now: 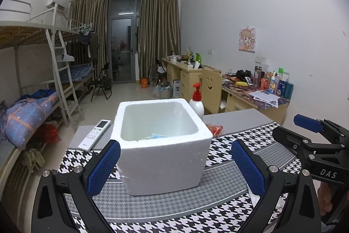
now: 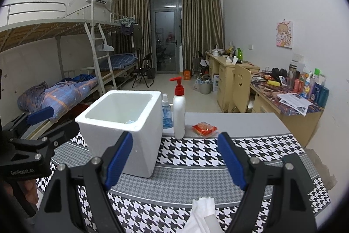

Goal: Organize soft objects
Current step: 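Withdraw both tools from the foam box toward the white tissues on the runner, then lower the right tool over the white tissue on the runner, then close the right tool on the white tissue and lift it, then carry the white tissue in the right tool over the white foam box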

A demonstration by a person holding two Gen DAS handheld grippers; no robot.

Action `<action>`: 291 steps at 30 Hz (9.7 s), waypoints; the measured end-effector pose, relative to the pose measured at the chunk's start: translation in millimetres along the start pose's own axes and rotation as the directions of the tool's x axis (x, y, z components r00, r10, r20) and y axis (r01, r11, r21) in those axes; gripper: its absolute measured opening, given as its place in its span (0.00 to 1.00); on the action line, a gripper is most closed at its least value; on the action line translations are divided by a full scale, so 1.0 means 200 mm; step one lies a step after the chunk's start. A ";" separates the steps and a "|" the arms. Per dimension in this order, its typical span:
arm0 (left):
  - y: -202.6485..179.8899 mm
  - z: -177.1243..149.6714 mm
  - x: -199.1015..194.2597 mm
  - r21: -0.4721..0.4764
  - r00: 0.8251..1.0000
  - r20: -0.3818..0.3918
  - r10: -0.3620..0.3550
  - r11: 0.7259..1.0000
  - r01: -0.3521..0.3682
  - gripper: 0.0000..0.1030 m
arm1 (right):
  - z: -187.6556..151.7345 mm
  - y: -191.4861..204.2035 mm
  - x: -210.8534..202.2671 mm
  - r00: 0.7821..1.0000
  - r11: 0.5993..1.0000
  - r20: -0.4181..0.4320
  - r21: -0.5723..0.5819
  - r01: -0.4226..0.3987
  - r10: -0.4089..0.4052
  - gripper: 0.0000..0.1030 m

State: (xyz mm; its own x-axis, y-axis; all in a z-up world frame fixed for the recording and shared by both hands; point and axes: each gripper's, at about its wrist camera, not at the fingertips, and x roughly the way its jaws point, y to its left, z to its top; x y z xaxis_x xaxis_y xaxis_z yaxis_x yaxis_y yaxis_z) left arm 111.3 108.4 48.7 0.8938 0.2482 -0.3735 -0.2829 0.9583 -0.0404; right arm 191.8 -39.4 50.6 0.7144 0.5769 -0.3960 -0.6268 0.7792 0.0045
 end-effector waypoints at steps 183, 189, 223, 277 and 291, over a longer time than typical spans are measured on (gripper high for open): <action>-0.82 -0.64 0.56 0.143 0.834 -0.463 -0.300 0.903 0.405 0.08 | -0.82 -0.39 0.02 0.934 0.997 -0.356 0.075 -0.004 0.030 0.31; -0.83 -0.64 0.55 0.146 0.829 -0.465 -0.311 0.897 0.418 0.08 | -0.82 -0.38 0.05 0.928 0.998 -0.373 0.062 0.030 -0.005 0.31; -0.65 -0.54 0.45 0.104 0.866 -0.396 -0.307 0.922 0.374 0.08 | -0.69 -0.37 0.01 0.958 0.995 -0.284 0.099 0.004 0.025 0.17; -0.36 -0.25 0.24 0.123 0.946 -0.204 -0.251 0.952 0.279 0.08 | -0.37 -0.26 -0.03 0.993 0.995 -0.112 0.096 -0.015 0.025 0.17; -0.26 -0.14 0.20 0.117 0.963 -0.151 -0.225 0.963 0.244 0.08 | -0.28 -0.21 -0.03 0.996 0.996 -0.077 0.081 -0.037 0.044 0.17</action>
State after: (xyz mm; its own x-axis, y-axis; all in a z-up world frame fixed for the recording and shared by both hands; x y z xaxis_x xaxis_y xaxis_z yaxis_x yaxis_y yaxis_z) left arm 152.2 65.5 9.3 0.8715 0.0017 -0.4904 -0.0140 0.9997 -0.0214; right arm 195.8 -89.5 2.0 0.6601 0.5897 -0.4653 -0.6258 0.7743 0.0934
